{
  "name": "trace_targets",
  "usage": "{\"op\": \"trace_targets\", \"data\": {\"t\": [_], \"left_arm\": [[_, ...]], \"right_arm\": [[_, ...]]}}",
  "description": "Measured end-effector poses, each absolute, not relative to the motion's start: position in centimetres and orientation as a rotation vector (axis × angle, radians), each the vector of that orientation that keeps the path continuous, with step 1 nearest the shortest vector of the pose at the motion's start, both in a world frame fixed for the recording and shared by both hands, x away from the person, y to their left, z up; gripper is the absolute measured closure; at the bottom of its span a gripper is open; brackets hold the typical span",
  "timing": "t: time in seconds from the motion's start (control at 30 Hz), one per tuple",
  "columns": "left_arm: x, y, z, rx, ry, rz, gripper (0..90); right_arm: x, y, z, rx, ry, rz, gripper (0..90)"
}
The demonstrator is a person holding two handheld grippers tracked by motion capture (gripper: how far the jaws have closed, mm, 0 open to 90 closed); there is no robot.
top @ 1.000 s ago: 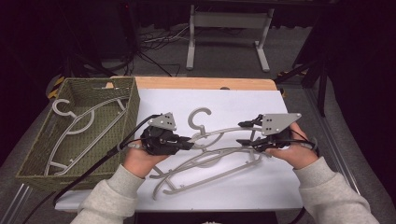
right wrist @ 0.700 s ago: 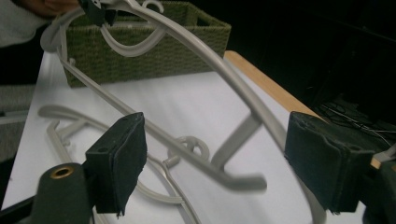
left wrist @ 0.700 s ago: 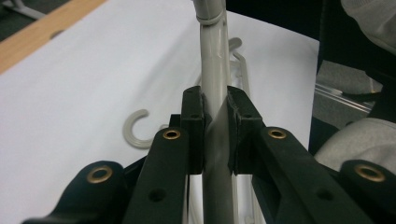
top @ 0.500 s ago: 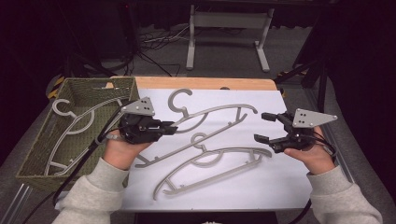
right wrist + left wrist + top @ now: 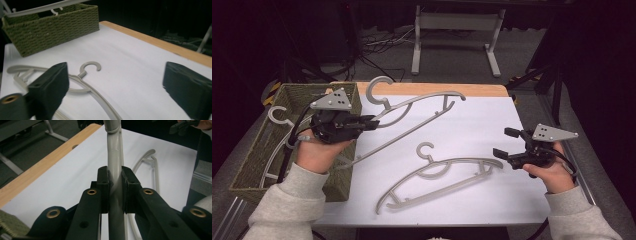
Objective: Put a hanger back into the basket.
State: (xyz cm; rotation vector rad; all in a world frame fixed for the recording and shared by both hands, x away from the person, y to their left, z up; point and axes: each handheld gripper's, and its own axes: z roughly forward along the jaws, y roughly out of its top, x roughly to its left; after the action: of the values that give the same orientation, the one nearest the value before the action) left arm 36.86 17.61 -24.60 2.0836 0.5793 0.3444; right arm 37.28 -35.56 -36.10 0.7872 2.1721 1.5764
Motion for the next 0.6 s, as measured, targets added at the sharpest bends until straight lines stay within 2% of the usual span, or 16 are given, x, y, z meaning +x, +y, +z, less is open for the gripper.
{"op": "trace_targets", "data": {"t": [0.2, 0.6], "left_arm": [[36.8, 19.2, -23.9, 2.073, 0.603, 0.389, 80.0], [36.9, 24.3, -23.5, 2.059, 0.715, 0.492, 80.0]], "right_arm": [[37.0, -36.7, -37.4, 0.826, 2.154, 1.587, 3.2], [36.5, -37.0, -38.7, 0.82, 2.181, 1.567, 3.2]]}}
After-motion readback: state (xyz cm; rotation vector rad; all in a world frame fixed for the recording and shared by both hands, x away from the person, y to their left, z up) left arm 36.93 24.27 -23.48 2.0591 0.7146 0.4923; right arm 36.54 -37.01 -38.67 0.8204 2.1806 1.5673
